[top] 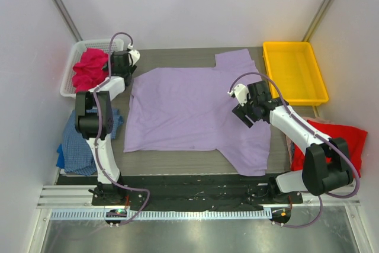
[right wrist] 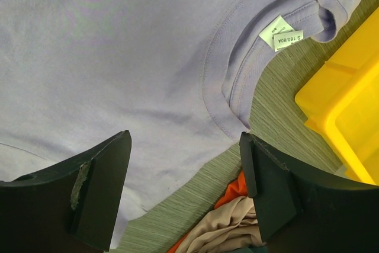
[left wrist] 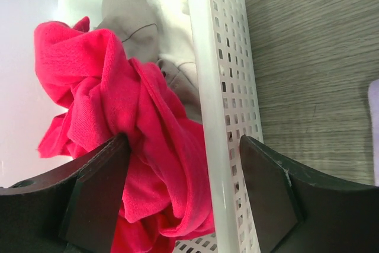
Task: Fold and stack the t-shirts
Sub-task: Flatten out the tshirt, then grap the side of the flattened tshirt closest away from the robot with both arms
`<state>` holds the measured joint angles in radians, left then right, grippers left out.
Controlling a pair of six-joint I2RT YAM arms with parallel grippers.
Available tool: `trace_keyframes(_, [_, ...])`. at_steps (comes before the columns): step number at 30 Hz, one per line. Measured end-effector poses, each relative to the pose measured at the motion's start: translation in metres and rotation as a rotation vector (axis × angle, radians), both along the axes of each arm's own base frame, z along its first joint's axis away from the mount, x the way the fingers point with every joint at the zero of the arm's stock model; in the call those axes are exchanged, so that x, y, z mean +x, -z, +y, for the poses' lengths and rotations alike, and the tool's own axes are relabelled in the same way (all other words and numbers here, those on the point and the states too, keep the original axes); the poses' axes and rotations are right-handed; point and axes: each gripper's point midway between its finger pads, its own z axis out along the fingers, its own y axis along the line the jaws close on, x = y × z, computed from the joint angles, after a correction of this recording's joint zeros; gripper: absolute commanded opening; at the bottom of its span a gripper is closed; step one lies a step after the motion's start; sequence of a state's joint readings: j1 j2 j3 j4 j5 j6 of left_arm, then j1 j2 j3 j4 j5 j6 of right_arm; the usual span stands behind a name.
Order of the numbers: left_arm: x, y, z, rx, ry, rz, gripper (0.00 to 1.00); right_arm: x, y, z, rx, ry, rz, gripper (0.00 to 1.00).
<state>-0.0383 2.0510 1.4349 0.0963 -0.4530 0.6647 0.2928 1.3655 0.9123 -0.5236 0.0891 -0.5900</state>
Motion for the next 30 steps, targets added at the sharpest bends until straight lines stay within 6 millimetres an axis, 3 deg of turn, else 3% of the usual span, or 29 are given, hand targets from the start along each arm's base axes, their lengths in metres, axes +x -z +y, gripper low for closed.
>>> trace_keyframes(7, [-0.004, -0.003, -0.006, -0.038, 0.006, -0.001, 0.81, 0.000, 0.000, 0.001, 0.012, 0.017, 0.001, 0.81])
trace_keyframes(9, [-0.008, -0.011, -0.011, -0.060, 0.013, -0.007, 0.81, 0.001, -0.001, 0.002, 0.019, 0.026, -0.001, 0.82])
trace_keyframes(15, [-0.015, -0.058, -0.035, -0.136, 0.061, -0.084, 0.82, 0.022, -0.012, 0.008, 0.052, 0.067, -0.048, 0.81])
trace_keyframes(19, [-0.015, -0.068, -0.065, -0.204, 0.141, -0.069, 0.81, 0.043, -0.022, 0.009, 0.058, 0.102, -0.105, 0.82])
trace_keyframes(24, [-0.018, -0.053, -0.100, -0.248, 0.224, -0.003, 0.80, 0.075, -0.033, 0.010, 0.059, 0.151, -0.200, 0.82])
trace_keyframes(30, [-0.003, -0.015, -0.125, -0.261, 0.265, 0.074, 0.77, 0.125, -0.041, 0.016, 0.062, 0.193, -0.304, 0.82])
